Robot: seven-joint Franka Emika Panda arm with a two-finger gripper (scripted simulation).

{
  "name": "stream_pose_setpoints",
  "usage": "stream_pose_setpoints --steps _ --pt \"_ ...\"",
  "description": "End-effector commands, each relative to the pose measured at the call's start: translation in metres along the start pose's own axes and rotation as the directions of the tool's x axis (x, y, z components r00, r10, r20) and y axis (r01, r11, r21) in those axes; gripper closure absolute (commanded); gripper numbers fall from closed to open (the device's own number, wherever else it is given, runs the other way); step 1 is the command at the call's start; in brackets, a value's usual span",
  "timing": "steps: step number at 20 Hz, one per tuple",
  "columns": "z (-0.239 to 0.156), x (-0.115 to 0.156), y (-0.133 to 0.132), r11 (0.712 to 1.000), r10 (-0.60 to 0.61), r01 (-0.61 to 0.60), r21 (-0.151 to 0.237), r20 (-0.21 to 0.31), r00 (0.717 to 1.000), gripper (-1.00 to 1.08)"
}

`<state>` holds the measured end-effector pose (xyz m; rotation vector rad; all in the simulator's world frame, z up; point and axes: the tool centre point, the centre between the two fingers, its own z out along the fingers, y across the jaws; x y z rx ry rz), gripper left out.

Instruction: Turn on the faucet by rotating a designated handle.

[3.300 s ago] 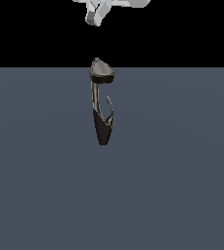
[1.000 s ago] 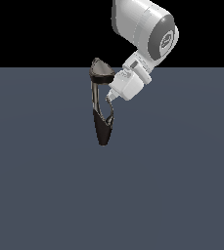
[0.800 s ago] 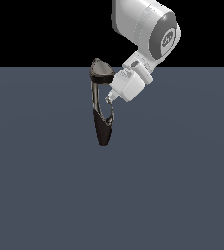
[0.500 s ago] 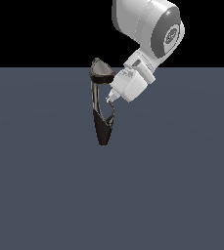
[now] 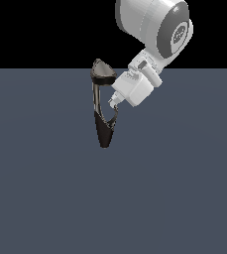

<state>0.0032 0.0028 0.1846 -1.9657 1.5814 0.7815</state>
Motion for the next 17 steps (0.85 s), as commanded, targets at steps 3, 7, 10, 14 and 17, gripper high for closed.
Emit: stream_pose_setpoints --steps 3,7,10,14,17 --pt "0.002 0.012 0.027 1.0 0.017 -0.016 -0.014 0.008 1.0 1.08" --pt "-0.001 0.003 0.022 1.0 -0.006 0.006 -0.006 0.004 1.0 1.08" --pt "0.0 0.024 0.032 1.0 0.001 -0.001 -0.009 0.005 1.0 1.08" --pt "0.001 0.051 0.045 1.0 0.011 -0.011 -0.014 0.008 1.0 1.08" --pt "0.002 0.064 0.052 1.0 0.016 -0.016 -0.016 0.009 1.0 1.08"
